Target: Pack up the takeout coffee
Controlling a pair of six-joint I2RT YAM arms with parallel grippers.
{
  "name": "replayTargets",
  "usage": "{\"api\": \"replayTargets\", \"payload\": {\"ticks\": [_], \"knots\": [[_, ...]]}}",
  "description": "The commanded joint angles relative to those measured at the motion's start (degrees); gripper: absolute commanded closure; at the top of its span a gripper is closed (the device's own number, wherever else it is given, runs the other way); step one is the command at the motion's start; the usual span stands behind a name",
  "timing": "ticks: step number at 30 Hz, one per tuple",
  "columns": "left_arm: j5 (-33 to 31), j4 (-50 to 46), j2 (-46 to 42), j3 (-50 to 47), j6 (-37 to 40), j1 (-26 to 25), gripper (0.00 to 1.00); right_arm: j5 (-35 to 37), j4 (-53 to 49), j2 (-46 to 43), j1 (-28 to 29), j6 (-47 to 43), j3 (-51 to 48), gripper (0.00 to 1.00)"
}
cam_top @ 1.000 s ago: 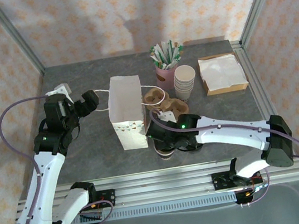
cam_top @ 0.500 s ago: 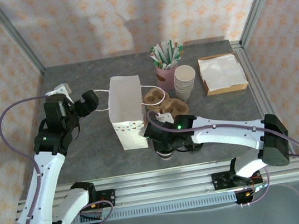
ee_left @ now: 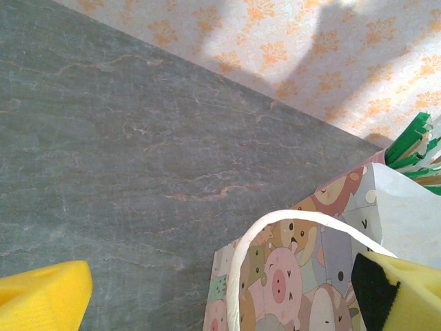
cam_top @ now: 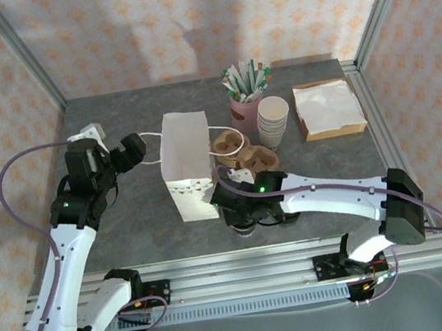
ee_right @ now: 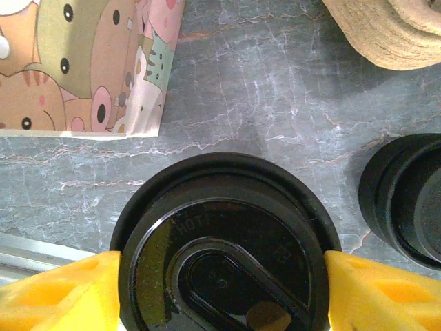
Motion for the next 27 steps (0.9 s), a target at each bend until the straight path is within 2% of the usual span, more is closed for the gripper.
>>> {"api": "replayTargets", "payload": {"ticks": [1, 10, 27], "knots": [[-1.39, -1.03, -0.02, 1.84, 0.91, -0.63, 0.02, 1.45, -2.72, 1.92, 0.59, 0.23, 0.80, 0.29], [-1.42, -1.11, 0.16, 1.88, 0.93, -0.61, 0.02, 2.71, -5.53, 4.90, 1.72, 0.55, 1.20, 0.29], [-1.81, -1.20, 0.25, 1.85, 0.91, -0.66, 0.02, 2.34, -5.00, 5.68, 3.69, 5.37, -6.60, 0.29]]}}
